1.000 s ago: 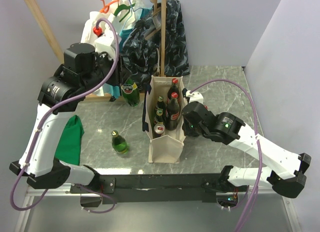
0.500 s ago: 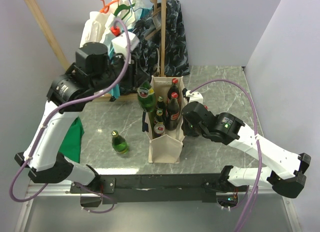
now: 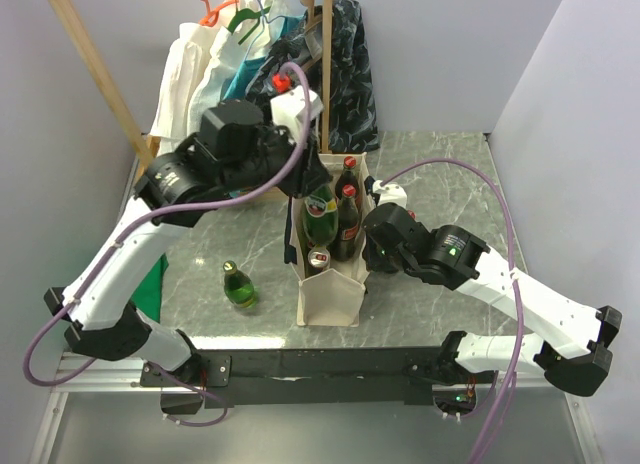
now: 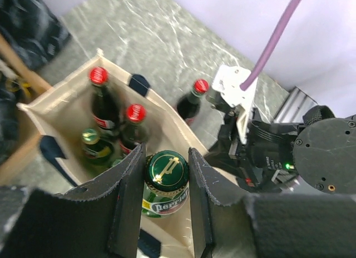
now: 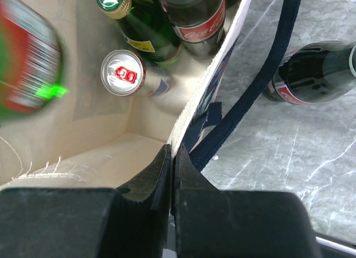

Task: Place the beverage into the canvas bag
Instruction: Place the drink in the canvas bag.

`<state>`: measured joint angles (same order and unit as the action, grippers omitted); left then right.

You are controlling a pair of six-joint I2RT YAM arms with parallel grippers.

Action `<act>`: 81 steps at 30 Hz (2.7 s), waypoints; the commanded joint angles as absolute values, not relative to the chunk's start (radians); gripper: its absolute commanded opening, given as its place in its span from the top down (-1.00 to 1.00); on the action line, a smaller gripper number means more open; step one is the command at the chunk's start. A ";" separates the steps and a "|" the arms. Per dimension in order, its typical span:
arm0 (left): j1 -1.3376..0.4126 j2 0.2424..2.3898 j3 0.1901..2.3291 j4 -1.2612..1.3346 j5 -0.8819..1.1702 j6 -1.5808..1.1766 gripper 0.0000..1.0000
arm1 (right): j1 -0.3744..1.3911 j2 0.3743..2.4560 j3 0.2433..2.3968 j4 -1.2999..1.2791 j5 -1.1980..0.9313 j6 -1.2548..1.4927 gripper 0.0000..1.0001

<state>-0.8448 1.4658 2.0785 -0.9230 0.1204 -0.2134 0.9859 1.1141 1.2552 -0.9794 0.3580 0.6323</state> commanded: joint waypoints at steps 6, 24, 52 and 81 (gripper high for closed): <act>-0.926 1.453 1.967 -0.660 0.114 -0.281 0.98 | 0.992 1.071 1.256 -0.943 0.402 0.655 1.00; -0.985 1.474 1.760 -0.509 -0.044 -0.331 0.98 | 0.991 1.040 1.258 -0.962 0.414 0.664 1.00; -1.037 1.500 1.595 -0.411 -0.127 -0.301 0.98 | 0.991 1.037 1.229 -0.931 0.388 0.657 1.00; -1.037 1.494 1.442 -0.299 -0.115 -0.331 0.98 | 0.991 1.058 1.259 -0.942 0.394 0.629 1.00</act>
